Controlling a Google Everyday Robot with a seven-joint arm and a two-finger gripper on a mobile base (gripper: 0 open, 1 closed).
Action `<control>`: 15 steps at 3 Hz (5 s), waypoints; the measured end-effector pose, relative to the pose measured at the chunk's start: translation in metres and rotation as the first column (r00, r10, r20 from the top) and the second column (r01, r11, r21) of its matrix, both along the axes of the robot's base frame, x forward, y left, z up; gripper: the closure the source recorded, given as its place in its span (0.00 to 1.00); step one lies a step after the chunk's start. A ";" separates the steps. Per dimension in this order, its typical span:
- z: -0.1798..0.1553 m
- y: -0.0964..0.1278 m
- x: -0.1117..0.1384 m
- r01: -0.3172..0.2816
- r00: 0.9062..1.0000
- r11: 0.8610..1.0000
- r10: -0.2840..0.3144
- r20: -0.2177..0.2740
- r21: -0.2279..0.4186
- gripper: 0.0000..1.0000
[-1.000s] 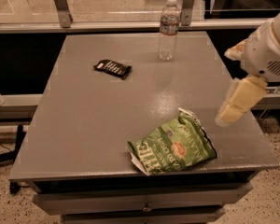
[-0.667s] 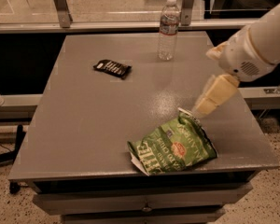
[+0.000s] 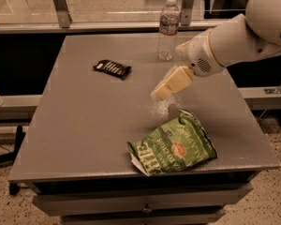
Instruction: Pick rxbar chocolate
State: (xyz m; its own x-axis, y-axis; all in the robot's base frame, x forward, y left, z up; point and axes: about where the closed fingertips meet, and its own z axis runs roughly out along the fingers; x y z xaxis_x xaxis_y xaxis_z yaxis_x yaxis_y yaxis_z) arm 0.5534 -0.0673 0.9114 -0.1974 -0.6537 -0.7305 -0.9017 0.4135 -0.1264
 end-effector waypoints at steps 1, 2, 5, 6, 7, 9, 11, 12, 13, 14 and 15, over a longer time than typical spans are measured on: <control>0.000 0.000 0.000 0.000 1.000 1.000 0.000 0.000 0.000 0.00; -0.006 0.011 0.009 0.020 1.000 0.999 -0.021 0.015 0.040 0.00; -0.035 0.111 0.117 0.052 0.991 0.943 -0.088 0.098 0.328 0.00; -0.058 0.143 0.152 0.044 0.987 0.939 -0.093 0.128 0.341 0.00; -0.066 0.149 0.155 0.043 0.988 0.940 -0.091 0.128 0.339 0.00; -0.074 0.153 0.147 0.033 0.989 0.943 -0.079 0.128 0.330 0.41; -0.082 0.153 0.137 0.034 0.992 0.943 -0.073 0.106 0.332 0.87; -0.076 0.150 0.134 0.022 0.993 0.941 -0.061 0.104 0.337 1.00; -0.050 0.139 0.137 0.000 0.989 0.937 -0.052 0.140 0.348 1.00; -0.009 0.119 0.140 -0.023 0.980 0.922 -0.055 0.190 0.387 1.00; 0.025 0.091 0.133 -0.049 0.976 0.887 -0.054 0.209 0.458 1.00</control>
Offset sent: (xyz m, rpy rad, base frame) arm 0.0289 0.0283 -0.0198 0.1210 -0.0437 -0.0697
